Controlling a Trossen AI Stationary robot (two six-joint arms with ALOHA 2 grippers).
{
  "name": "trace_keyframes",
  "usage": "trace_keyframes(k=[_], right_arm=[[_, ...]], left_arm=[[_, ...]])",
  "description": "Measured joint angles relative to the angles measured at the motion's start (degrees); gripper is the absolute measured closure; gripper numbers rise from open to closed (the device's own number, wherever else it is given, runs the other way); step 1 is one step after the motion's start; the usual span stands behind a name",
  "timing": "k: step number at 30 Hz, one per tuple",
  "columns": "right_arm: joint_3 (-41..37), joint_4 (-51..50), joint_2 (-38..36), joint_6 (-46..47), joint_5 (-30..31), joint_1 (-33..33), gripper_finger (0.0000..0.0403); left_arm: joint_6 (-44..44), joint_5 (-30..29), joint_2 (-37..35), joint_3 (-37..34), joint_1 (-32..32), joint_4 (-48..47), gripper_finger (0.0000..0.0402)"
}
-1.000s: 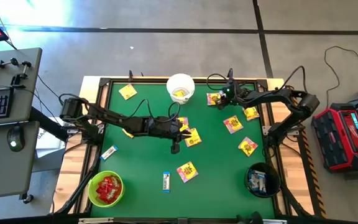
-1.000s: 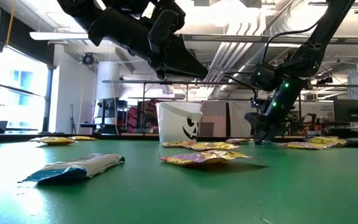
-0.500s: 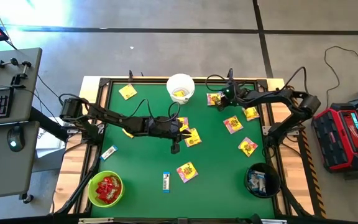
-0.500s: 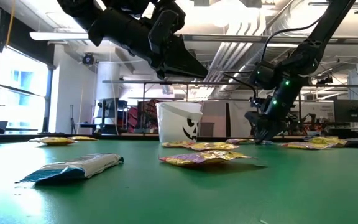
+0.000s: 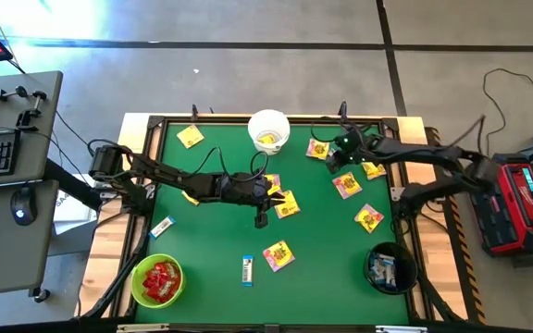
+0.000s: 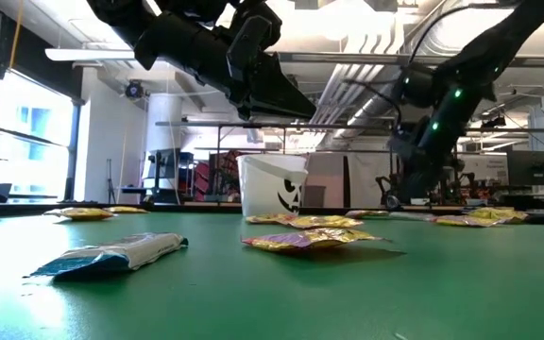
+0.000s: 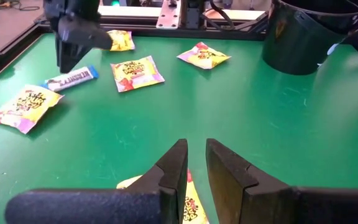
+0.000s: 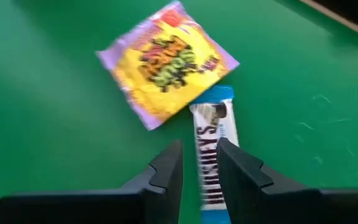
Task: Sort candy by brand, put in halloween buckets
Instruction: Put the white candy into the black bucket
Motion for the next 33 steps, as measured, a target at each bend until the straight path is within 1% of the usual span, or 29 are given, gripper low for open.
trace_keyframes(k=[7, 12, 15, 21, 24, 26, 29, 31, 33], right_arm=[[0.1, -4.8, -8.0, 1.5, 0.7, 4.6, 0.0317], [0.1, -8.7, -9.5, 0.8, 4.8, 6.0, 0.0311], [0.1, -8.8, -8.0, -2.7, 5.0, 6.0, 0.0288], [0.2, -3.2, -2.0, -11.3, 4.8, 3.0, 0.0211], [0.2, 0.0, 2.3, -14.7, 1.0, 0.4, 0.0184], [0.2, 1.4, 5.0, -15.6, -0.3, -1.0, 0.0176], [0.2, 3.2, 8.4, -15.9, -0.1, -2.6, 0.0178], [0.4, 4.0, 9.7, -15.9, -1.1, -3.3, 0.0188], [0.5, 4.2, 10.4, -15.9, -2.1, -3.6, 0.0206]], left_arm=[[0.0, 0.0, 0.0, 0.0, 0.0, 0.0, 0.0353], [0.0, 0.0, 0.0, 0.0, 0.0, -0.1, 0.0353], [0.0, 0.0, 0.0, 0.0, 0.0, -0.1, 0.0353], [0.0, 0.0, 0.0, 0.0, 0.0, -0.1, 0.0353], [0.0, 0.0, 0.0, 0.0, 0.0, -0.2, 0.0353], [0.0, 0.0, 0.0, 0.0, 0.0, -0.3, 0.0353], [0.6, 0.0, 0.0, 0.0, 0.0, -0.3, 0.0353], [0.9, 0.0, 0.0, 0.0, 0.0, -0.3, 0.0353], [1.0, 0.1, 0.0, 0.0, 0.0, -0.3, 0.0353]])
